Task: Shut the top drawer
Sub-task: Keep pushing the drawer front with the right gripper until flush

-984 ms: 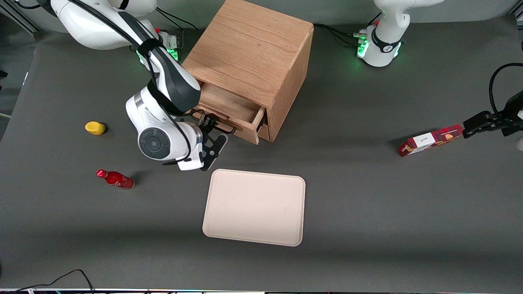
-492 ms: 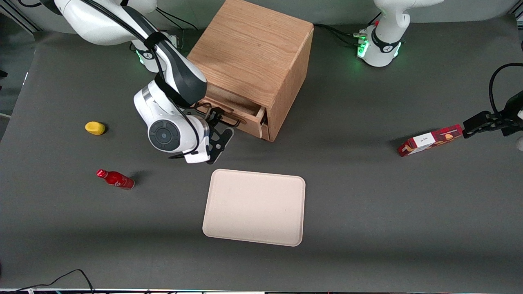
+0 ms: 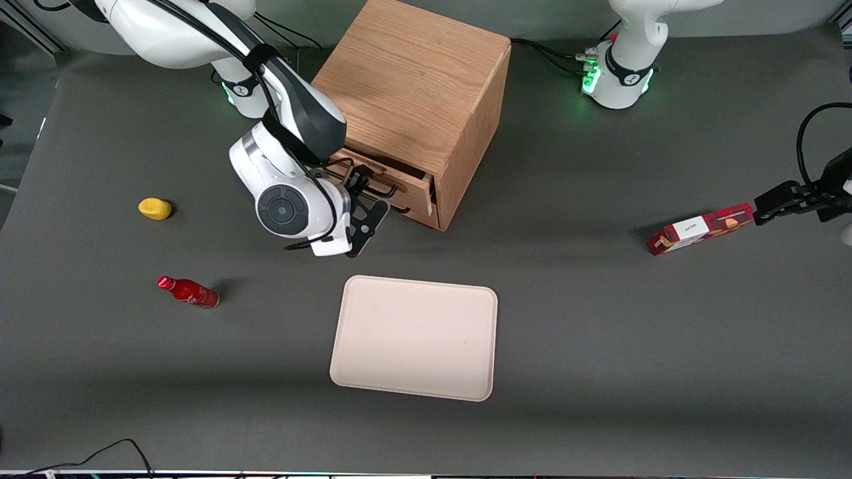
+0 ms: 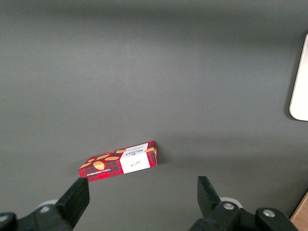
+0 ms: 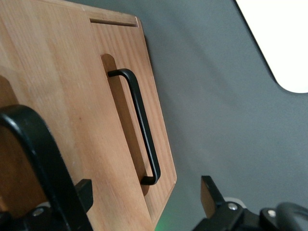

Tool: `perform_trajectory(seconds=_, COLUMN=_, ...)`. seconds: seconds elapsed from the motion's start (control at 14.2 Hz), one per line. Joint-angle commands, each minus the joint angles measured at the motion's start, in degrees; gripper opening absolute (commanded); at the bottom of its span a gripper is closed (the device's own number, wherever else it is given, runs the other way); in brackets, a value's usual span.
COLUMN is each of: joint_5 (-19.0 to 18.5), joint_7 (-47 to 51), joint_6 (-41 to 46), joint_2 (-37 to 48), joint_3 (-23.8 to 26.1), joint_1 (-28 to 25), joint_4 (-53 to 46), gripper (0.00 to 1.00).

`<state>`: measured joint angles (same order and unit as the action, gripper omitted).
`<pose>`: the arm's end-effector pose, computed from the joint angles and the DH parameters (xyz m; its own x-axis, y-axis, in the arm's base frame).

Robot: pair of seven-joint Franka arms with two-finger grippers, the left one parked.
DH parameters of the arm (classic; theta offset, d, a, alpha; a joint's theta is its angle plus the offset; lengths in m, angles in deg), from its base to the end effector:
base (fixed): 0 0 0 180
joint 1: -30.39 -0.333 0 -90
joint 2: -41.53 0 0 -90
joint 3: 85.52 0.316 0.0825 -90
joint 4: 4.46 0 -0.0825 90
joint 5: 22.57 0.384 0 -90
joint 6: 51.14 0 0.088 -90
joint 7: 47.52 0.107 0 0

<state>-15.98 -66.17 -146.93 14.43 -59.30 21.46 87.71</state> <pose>0.5278 0.3453 0.3570 0.5634 0.7906 -0.2399 0.6858 -0.6095 -0.3979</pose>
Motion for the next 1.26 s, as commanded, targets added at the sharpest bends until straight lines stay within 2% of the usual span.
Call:
perform_trajectory(seconds=0.0, joint_5=0.2, joint_7=2.3, joint_6=-1.8, joint_2=1.1, joint_3=0.9, joint_1=-0.1, joint_4=2.4, gripper=1.0)
perform_trajectory(seconds=1.19, joint_5=0.3, joint_7=4.7, joint_6=-1.3, joint_2=2.4, joint_3=2.8, joint_1=0.0, joint_4=3.6, gripper=1.0)
